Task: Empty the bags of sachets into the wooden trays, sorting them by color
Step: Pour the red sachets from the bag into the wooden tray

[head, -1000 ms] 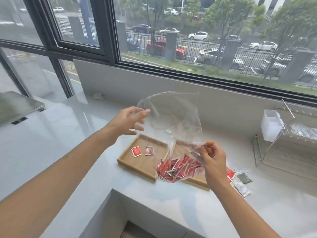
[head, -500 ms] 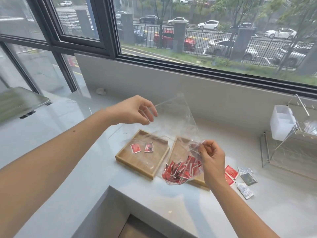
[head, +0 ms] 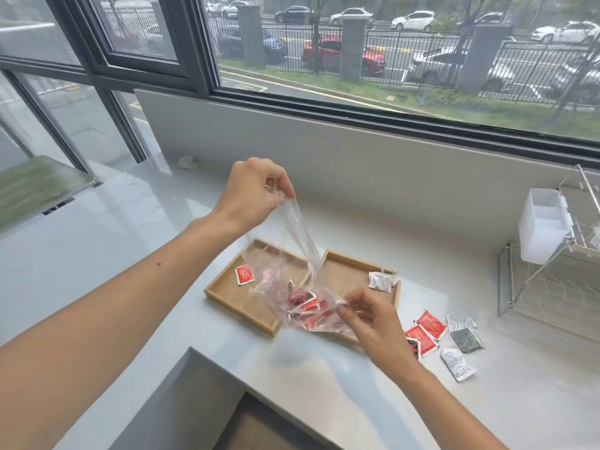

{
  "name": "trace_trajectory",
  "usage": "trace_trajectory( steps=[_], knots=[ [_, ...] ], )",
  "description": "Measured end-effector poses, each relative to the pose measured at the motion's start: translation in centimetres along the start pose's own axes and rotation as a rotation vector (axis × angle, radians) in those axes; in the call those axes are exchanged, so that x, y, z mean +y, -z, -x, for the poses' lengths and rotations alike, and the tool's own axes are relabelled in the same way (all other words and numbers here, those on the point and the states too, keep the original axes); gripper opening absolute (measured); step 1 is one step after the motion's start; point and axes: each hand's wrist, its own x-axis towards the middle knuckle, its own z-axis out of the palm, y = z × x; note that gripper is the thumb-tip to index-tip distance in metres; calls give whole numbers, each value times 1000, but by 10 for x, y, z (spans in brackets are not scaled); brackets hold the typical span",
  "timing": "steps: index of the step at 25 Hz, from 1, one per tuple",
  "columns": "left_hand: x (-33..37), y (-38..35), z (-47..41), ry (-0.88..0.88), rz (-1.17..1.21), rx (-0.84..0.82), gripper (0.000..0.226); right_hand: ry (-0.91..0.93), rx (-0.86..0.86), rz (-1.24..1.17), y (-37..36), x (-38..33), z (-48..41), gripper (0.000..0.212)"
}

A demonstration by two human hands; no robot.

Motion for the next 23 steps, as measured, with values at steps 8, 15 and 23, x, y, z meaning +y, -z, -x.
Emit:
trace_trajectory(
  steps=[8, 15, 23],
  knots=[
    [15, -11, 0, -24, -58, -23, 29, -92, -250, -55, 26, 23, -41, 20],
    [20, -7, 4, 33, -29, 69, 9, -763, -123, -264, -4, 86, -116, 43],
    [19, -16, 3, 33, -42, 52, 13, -1009, -146, -825, -31, 111, -96, 31]
  ],
)
